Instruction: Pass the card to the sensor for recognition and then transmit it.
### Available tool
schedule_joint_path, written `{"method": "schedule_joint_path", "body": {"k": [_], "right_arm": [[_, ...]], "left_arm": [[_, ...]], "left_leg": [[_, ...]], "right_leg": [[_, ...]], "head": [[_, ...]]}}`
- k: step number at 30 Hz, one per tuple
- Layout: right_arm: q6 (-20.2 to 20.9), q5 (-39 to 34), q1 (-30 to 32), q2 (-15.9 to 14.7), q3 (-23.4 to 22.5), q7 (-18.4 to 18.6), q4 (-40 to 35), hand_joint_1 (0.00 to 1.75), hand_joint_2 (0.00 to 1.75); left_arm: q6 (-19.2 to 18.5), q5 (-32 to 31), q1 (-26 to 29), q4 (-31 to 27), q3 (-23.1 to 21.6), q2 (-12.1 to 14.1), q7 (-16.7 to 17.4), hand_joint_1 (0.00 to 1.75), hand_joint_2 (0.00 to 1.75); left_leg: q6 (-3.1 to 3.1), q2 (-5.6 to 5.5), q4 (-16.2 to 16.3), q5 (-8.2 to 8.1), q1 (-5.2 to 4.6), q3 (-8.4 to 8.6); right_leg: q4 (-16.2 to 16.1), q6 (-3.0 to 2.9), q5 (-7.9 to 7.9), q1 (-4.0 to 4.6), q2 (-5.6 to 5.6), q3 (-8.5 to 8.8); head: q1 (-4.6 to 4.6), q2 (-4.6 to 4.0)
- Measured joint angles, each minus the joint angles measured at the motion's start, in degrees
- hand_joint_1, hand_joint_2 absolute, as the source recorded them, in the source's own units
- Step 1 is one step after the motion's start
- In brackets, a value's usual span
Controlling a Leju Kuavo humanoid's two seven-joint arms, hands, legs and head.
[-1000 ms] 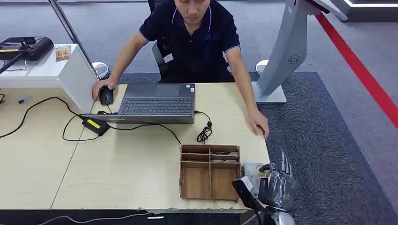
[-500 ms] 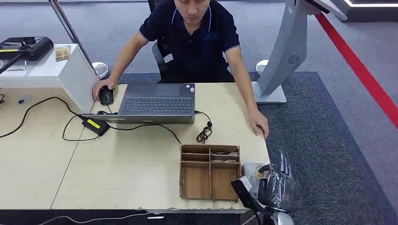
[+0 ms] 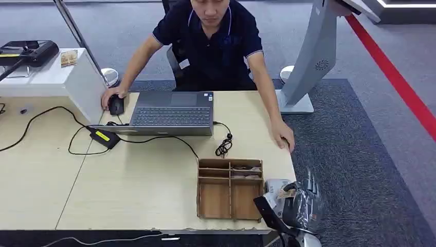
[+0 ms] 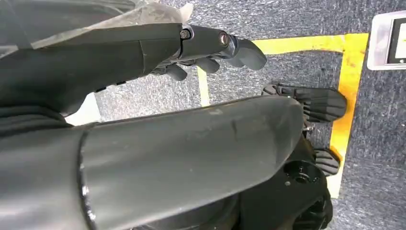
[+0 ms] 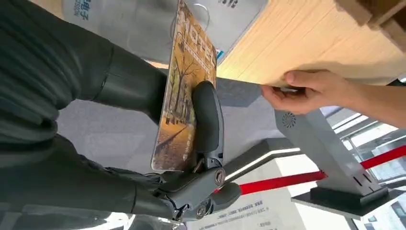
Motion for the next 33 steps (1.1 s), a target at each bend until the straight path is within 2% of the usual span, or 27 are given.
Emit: {"method": "schedule_joint_path", "body": {"k": [27,33], "right_arm": [[-0.02,-0.15,-0.06,-2.03,2.76,0.55,1.86,1.75,1.75],[-0.02,-0.13,-0.12,-2.03,2.84,-0.48,1.58,1.75,1.75]], "left_arm": [[-0.33,-0.26,-0.01,0.0,0.0,0.02,0.0,0.0,0.0],[-0.33,-0.37,-0.01,0.0,-0.5,0.02,0.02,0.0,0.0]], "left_leg": [[0.0,0.0,0.0,0.0,0.0,0.0],[0.0,0.0,0.0,0.0,0.0,0.0]], "right_leg": [[0.0,0.0,0.0,0.0,0.0,0.0],[0.01,0.0,0.0,0.0,0.0,0.01]], "head": [[0.0,0.0],[0.0,0.0]]}}
